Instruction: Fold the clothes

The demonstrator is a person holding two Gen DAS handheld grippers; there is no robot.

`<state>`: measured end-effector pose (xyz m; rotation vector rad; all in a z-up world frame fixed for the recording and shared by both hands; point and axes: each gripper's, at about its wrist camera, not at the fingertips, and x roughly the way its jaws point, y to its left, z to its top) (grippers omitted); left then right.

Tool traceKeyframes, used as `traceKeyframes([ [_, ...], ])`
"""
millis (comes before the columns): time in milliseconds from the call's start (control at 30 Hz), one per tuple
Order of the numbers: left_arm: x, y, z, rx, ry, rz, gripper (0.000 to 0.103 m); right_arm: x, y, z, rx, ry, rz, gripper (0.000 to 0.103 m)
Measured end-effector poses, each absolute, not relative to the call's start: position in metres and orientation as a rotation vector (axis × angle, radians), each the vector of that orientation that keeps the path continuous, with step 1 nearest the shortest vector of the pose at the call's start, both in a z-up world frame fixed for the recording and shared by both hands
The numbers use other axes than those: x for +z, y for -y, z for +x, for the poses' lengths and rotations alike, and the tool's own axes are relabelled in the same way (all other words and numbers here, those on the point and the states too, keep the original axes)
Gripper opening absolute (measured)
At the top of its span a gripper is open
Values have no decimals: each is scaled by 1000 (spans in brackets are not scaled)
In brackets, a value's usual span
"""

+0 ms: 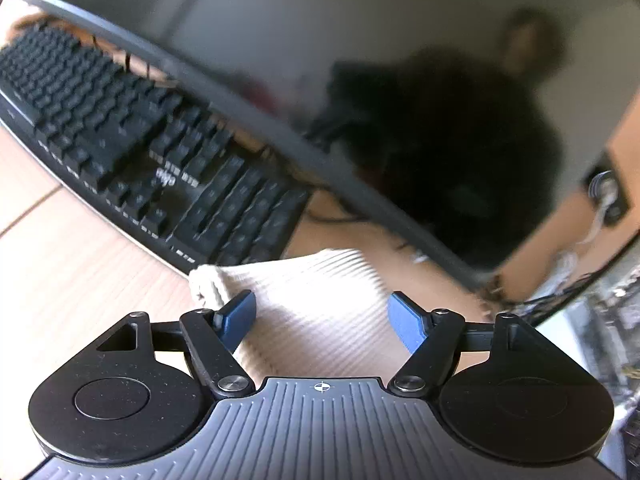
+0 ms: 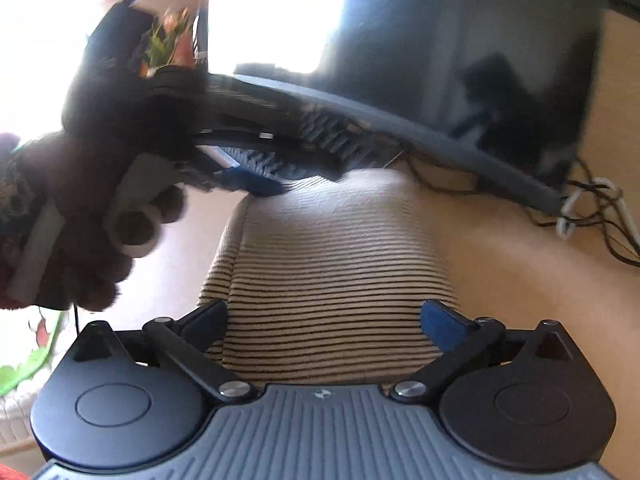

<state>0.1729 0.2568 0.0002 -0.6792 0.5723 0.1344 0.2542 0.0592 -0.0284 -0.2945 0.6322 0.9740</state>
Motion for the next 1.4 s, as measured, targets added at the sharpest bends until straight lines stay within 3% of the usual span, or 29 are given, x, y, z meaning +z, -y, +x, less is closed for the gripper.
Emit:
traceKeyframes([
  [100, 5, -249, 150, 77, -551, -716, 78, -27, -42, 260, 914, -621, -249, 103],
  [300, -18, -241, 157, 88, -610, -684, 73, -56, -58, 293, 845, -780, -240, 103],
  [433, -15, -231, 153, 147, -588, -642, 73, -47, -49, 282, 852, -742, -256, 103],
  [500, -11, -218, 144, 208, -574, -622, 79, -42, -42, 277, 863, -719, -250, 103],
  [533, -9, -210, 138, 249, -570, -612, 88, -39, -34, 273, 874, -705, -245, 103],
  [733, -7, -130, 80, 423, -532, -632, 102, -29, 38, 267, 957, -604, -197, 103],
  [1000, -27, -12, 47, 625, -468, -526, 103, -58, 124, 267, 996, -433, -198, 103],
  [1400, -22, 57, 47, 792, -484, -353, 103, -55, 171, 263, 1096, -329, -115, 103],
])
